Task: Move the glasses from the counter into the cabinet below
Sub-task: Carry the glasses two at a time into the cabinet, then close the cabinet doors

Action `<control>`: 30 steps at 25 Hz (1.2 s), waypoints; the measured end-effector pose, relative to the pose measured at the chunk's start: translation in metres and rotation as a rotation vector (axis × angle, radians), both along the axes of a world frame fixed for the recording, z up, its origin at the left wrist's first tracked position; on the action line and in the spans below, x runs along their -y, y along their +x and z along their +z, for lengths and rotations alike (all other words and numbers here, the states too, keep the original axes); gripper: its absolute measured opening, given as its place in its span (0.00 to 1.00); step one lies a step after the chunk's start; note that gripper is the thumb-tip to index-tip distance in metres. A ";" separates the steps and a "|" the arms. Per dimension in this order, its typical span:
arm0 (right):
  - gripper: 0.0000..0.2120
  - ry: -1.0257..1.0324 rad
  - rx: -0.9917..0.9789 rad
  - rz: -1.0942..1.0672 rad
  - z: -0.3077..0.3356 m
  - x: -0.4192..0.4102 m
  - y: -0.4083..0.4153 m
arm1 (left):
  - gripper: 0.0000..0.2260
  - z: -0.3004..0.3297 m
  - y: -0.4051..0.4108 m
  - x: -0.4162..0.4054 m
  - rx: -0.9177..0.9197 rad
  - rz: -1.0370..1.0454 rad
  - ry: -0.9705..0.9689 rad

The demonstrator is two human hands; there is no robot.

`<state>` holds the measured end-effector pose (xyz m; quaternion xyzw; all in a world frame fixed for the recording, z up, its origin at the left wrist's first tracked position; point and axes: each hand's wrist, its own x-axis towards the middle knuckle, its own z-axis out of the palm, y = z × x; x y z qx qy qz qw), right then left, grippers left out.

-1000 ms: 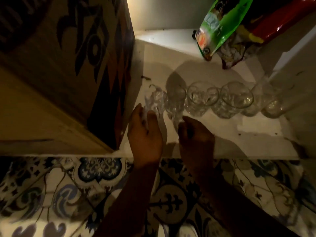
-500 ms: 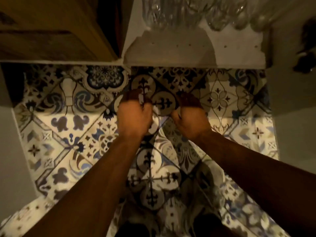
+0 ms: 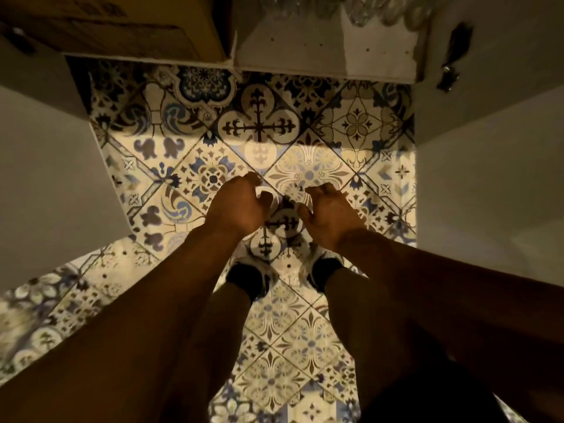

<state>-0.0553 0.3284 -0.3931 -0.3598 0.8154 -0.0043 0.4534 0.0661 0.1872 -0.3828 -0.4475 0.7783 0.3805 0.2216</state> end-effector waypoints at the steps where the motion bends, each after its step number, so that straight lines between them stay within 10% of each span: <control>1: 0.25 0.011 0.009 -0.025 0.018 -0.002 0.004 | 0.17 0.020 0.005 -0.005 -0.006 0.007 0.016; 20: 0.28 -0.052 -0.016 -0.020 0.372 0.025 -0.008 | 0.22 0.375 0.004 0.000 -0.074 -0.021 -0.032; 30: 0.29 -0.080 0.000 0.014 0.456 0.017 0.009 | 0.22 0.455 0.012 -0.004 -0.046 -0.059 -0.063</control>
